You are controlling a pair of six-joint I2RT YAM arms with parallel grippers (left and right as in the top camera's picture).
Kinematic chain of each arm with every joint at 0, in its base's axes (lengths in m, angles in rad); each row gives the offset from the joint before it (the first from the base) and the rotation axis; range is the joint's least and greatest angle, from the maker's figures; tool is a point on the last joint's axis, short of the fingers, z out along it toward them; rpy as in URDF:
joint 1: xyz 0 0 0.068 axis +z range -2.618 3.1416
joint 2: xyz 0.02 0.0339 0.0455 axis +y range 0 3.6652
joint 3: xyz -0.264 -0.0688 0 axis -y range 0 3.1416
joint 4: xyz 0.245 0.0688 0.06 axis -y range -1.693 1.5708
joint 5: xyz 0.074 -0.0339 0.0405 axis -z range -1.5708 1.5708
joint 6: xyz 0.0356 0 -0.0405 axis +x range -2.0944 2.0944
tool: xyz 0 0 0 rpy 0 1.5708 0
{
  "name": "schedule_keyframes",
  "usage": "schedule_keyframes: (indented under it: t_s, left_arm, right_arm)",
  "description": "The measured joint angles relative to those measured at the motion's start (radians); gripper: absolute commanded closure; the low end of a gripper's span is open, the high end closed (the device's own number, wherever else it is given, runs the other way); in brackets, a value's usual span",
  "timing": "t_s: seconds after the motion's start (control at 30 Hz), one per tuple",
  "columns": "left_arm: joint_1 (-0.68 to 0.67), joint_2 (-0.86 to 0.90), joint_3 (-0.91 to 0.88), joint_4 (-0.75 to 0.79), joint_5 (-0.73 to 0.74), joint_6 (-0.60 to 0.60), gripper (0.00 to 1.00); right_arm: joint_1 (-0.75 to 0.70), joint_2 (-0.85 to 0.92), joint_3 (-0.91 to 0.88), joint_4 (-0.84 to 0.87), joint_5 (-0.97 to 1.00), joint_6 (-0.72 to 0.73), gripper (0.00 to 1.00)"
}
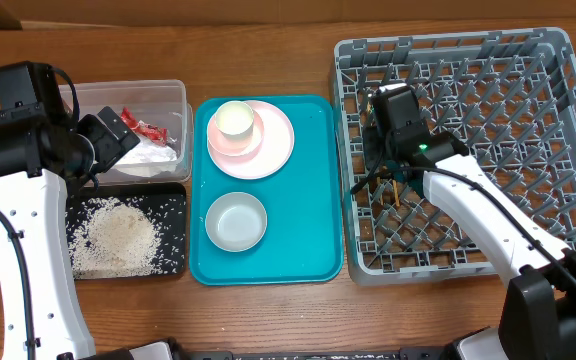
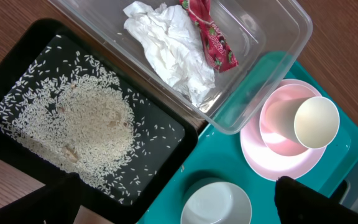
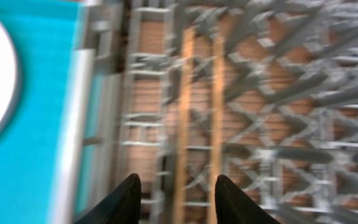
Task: Sort waste into correct bins and load items into the dishwasher
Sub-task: 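Carry the chopstick into the dish rack and release it, then reach the right gripper to the white cup on the pink plate and grasp it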
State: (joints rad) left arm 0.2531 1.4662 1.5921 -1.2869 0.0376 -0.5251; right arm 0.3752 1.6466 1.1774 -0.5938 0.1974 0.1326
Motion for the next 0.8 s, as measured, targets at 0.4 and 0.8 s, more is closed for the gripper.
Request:
schedule_keyframes:
  t_s: [0.4, 0.8]
  left_arm:
    - [0.0, 0.0, 0.0, 0.0, 0.0, 0.0, 0.0]
    - [0.0, 0.0, 0.0, 0.0, 0.0, 0.0, 0.0]
  right_arm:
    - [0.015, 0.002, 0.454, -0.509, -0.244, 0.073, 0.59]
    - [0.134, 0.0, 0.679, -0.436, -0.42, 0.012, 0.59]
